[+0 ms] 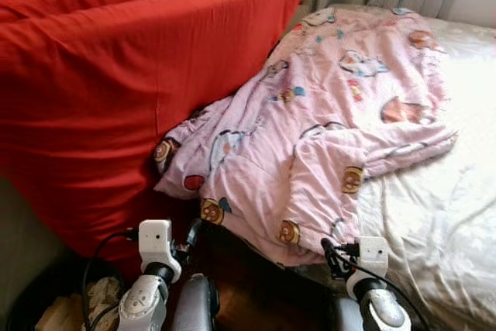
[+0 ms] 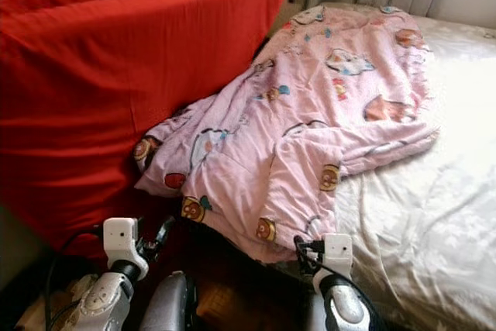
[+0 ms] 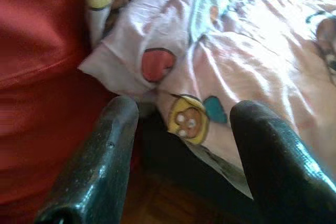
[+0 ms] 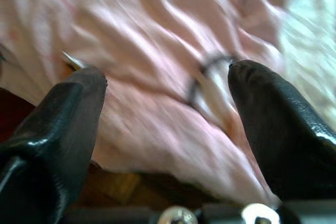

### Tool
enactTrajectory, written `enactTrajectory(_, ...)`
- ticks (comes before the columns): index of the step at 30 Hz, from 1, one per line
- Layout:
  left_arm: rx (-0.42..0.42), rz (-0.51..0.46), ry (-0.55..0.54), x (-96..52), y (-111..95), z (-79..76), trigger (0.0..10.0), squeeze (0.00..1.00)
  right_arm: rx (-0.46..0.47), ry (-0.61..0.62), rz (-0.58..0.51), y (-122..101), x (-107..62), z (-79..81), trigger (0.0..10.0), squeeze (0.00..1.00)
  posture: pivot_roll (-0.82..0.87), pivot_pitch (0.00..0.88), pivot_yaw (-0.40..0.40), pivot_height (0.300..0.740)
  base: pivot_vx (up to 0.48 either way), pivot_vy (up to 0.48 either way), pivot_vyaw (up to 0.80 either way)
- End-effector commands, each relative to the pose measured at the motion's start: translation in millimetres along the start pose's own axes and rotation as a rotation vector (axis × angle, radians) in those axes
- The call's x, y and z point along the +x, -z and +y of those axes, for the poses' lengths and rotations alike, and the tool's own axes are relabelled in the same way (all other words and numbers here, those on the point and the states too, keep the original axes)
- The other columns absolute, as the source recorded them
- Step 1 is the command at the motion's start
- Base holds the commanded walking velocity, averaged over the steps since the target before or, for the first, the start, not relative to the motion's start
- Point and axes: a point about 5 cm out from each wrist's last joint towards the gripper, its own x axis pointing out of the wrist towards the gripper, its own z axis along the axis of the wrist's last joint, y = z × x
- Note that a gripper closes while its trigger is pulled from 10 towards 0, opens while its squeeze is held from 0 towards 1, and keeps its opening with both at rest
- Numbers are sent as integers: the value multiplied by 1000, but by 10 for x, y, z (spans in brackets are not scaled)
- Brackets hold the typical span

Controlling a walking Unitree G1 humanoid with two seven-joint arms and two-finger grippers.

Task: Clean up the room

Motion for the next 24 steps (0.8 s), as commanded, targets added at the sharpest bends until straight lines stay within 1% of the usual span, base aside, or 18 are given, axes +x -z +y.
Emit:
enactTrajectory(1,-4,14,-2,-13,19,12,10000,0,-5,-2,-16,-21,2,23,10000,0,56,107,35,603,304,0,0)
enactTrajectory(5,-3,14,-2,-10,17,15,10000,0,-10,0,-16,-24,4,32,10000,0,54,107,36,603,302,0,0)
enactTrajectory(10,-1,12,-9,-8,11,29,10000,0,-44,14,-24,-45,5,22,10000,0,56,107,36,603,0,0,0)
enactTrajectory(12,0,10,-9,-8,8,32,10000,0,-73,20,-21,-49,4,12,10000,0,54,108,36,603,0,0,0)
enactTrajectory(14,3,15,-9,-10,17,31,10000,0,-124,47,7,-11,-15,-31,10000,0,54,109,36,603,0,0,0)
enactTrajectory(16,2,15,-9,-11,16,30,10000,0,-128,66,9,-5,-23,-54,10000,0,54,109,36,603,0,0,0)
enactTrajectory(19,2,15,-8,-14,17,28,10000,0,-186,146,78,62,-48,-166,10000,0,55,111,36,603,0,0,0)
enactTrajectory(21,3,15,-9,-15,17,28,10000,0,-199,149,98,83,-54,-178,10000,0,56,112,36,603,0,0,0)
enactTrajectory(22,3,16,-9,-16,18,29,10000,0,-220,134,108,97,-60,-176,10000,635,57,112,35,603,0,0,0)
enactTrajectory(23,4,16,-9,-17,18,30,10000,0,-228,127,108,99,-62,-173,10000,635,57,112,35,603,0,0,0)
enactTrajectory(24,4,16,-9,-17,18,31,10000,0,-267,115,119,109,-67,-176,10000,1000,57,113,35,603,0,0,0)
